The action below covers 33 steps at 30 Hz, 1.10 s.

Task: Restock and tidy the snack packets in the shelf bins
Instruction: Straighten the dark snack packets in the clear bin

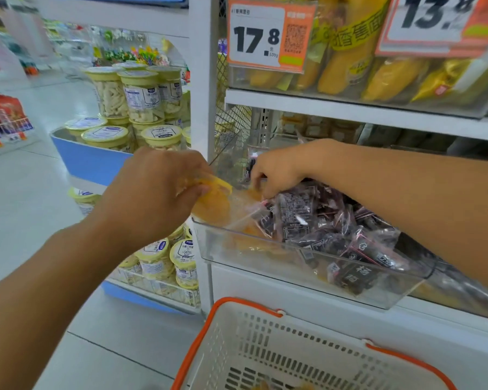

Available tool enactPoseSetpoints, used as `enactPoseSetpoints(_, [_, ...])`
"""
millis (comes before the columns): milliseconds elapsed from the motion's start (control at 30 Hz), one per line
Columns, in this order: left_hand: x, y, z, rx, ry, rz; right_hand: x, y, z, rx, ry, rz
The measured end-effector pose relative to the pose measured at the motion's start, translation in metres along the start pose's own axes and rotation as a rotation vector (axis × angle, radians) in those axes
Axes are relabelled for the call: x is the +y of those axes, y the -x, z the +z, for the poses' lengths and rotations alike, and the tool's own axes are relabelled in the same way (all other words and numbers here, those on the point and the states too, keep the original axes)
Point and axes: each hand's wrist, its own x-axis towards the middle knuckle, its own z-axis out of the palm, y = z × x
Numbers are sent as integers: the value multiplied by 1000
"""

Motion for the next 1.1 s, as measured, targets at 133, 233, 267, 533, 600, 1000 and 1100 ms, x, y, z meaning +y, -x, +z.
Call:
enactPoseSetpoints(133, [-4,6,-16,18,81,20,7,-32,12,-41,-108,89])
enactPoseSetpoints(233, [-8,10,-28,19,168,21,4,-42,12,-32,-85,109])
enactPoseSetpoints(267, [-8,12,-30,29,204,16,0,-39,11,-16,-79,106])
enactPoseSetpoints(533, [10,24,-45,-198,572,54,-7,35,-9,577,-316,-195])
enactPoseSetpoints(600, [16,29,-34,-495,529,77,-6,79,-9,767,-290,-237])
enactPoseSetpoints(1000, [50,18,18,-824,380,-44,11,182,50,377,-429,-197])
enactPoseSetpoints(1100, [37,7,11,-198,377,-212,1,139,33,502,-270,-236])
